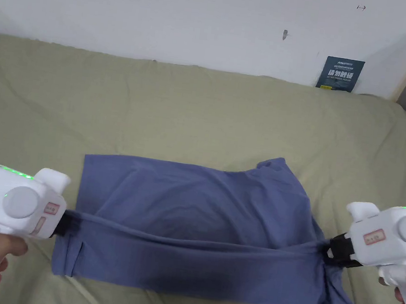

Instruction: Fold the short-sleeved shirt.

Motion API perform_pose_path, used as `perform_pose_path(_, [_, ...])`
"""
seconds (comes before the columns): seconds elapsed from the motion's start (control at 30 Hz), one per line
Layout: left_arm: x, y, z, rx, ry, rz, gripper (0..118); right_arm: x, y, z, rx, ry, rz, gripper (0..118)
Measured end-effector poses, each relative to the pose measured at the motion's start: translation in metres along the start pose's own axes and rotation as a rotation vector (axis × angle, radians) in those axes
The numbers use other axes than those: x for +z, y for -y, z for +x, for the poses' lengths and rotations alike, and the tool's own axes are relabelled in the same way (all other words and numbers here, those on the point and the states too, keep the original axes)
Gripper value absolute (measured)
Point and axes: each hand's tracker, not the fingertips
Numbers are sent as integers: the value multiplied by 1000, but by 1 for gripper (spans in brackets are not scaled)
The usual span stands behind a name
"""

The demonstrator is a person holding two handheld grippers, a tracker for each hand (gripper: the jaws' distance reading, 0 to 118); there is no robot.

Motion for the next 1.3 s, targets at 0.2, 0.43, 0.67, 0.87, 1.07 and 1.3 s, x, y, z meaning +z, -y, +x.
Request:
perform_pose_path(0.2, [-61,-29,2,-36,-70,-101,0,-50,-26,5,11,42,-79,5])
perform_pose_path(0.43, [-30,2,0,10,-43,105,73,-35,-4,14,14,24,32,111])
perform_pose_path(0.67, [83,118,40,80,-68,534,84,70,126,-62,3,79,528,111])
perform_pose_path(0.87, [118,203,79,91,-86,630,70,102,233,-133,12,83,790,103])
perform_pose_path(1.07, [109,222,88,114,-3,504,0,109,270,-165,58,178,818,8])
perform_pose_path(1.3, [83,191,71,106,-37,441,0,106,264,-157,-1,145,784,8])
